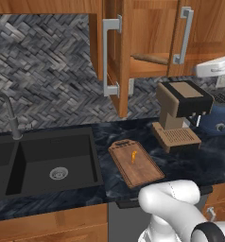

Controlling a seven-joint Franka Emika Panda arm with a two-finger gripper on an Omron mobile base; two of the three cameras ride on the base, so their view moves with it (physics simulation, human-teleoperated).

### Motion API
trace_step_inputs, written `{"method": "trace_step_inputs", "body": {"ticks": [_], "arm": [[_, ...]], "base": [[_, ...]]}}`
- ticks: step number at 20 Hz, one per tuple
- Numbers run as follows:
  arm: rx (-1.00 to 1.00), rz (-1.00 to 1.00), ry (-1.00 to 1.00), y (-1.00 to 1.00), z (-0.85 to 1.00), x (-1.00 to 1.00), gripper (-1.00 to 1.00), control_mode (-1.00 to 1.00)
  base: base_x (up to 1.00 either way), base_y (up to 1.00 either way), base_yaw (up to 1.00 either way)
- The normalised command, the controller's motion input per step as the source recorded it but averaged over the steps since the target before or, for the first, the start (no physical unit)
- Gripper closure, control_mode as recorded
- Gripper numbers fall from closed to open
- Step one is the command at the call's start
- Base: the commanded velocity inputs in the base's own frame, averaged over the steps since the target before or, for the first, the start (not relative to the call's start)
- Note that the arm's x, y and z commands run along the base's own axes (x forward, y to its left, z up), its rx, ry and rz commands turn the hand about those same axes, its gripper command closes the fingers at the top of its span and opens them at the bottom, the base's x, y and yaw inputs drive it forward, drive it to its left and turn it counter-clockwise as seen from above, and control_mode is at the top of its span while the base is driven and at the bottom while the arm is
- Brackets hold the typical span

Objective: Open the cabinet, retrieve the rolling pin, and place it next to the meat on the cutting board to prepare for tenderizing.

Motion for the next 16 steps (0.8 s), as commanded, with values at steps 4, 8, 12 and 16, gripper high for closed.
{"method": "trace_step_inputs", "body": {"ticks": [4,8,12,16], "arm": [[-0.04,-0.23,-0.14,-0.24,0.03,0.02,-1.0,-1.0],[-0.01,-0.17,-0.15,-0.15,0.0,0.15,-1.0,-1.0],[0.0,-0.12,-0.13,-0.03,0.0,0.27,-1.0,-1.0],[0.0,-0.06,-0.11,-0.05,0.0,0.17,-1.0,-1.0]], "base": [[0.0,0.0,0.0],[0.0,0.0,0.0],[0.0,0.0,0.0],[0.0,0.0,0.0]]}}
